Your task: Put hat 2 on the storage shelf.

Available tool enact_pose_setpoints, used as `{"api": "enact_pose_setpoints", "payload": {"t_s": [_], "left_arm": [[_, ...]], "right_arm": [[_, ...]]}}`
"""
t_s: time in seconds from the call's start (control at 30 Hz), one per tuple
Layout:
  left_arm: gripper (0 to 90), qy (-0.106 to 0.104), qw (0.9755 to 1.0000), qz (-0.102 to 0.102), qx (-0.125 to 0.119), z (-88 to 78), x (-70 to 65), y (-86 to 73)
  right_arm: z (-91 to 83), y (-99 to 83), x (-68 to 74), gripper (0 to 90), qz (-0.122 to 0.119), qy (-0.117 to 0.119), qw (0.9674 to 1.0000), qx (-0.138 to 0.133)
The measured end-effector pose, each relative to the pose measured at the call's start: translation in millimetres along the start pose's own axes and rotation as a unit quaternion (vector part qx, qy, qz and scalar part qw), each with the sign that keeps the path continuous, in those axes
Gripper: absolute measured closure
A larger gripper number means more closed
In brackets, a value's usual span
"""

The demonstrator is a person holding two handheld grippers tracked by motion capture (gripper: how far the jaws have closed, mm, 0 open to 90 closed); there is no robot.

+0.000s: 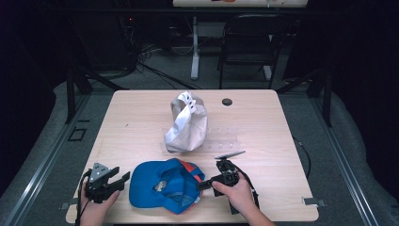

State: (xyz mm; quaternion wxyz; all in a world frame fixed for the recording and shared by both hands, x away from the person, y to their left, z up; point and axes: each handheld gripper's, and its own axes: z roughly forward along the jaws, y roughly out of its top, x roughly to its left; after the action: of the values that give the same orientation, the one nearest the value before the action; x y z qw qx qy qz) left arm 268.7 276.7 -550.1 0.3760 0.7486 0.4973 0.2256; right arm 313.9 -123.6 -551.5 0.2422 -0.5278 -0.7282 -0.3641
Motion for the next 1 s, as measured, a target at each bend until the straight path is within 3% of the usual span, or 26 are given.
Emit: {"api": "enact_pose_setpoints", "payload": {"t_s": [0.2, 0.37, 0.63, 0.83, 0.9, 0.97, 1.0], "left_arm": [[50.2, -0.007, 1.0, 0.006, -0.002, 5.5, -2.0, 4.5], [50.2, -0.016, 0.9998, 0.011, -0.004, 10.1, -4.2, 9.1], [50.2, -0.026, 0.9995, 0.02, -0.005, 17.9, -8.1, 15.7], [50.2, -0.031, 0.9992, 0.024, -0.005, 21.6, -10.1, 18.1], [50.3, -0.031, 0.9992, 0.024, -0.005, 21.6, -10.1, 18.3], [50.3, -0.031, 0.9992, 0.024, -0.006, 21.7, -10.0, 18.3], [50.3, -0.03, 0.9992, 0.024, -0.005, 21.3, -9.8, 18.2]], "right_arm": [[-15.9, 6.5, 6.3, 77.7, 0.003, -0.002, 1.0, 0.003], [-32.4, 12.7, 13.2, 77.7, -0.003, -0.019, 0.9998, 0.007], [-54.9, 17.0, 24.0, 77.8, -0.004, -0.066, 0.9976, 0.021], [-68.9, 22.6, 32.1, 77.8, 0.022, -0.054, 0.9979, 0.027], [-71.6, 25.2, 33.4, 77.8, 0.014, -0.039, 0.9989, 0.02], [-73.5, 27.1, 37.8, 77.8, 0.033, -0.022, 0.9992, 0.006], [-76.2, 29.2, 37.7, 77.8, 0.027, -0.011, 0.9995, 0.015]]}}
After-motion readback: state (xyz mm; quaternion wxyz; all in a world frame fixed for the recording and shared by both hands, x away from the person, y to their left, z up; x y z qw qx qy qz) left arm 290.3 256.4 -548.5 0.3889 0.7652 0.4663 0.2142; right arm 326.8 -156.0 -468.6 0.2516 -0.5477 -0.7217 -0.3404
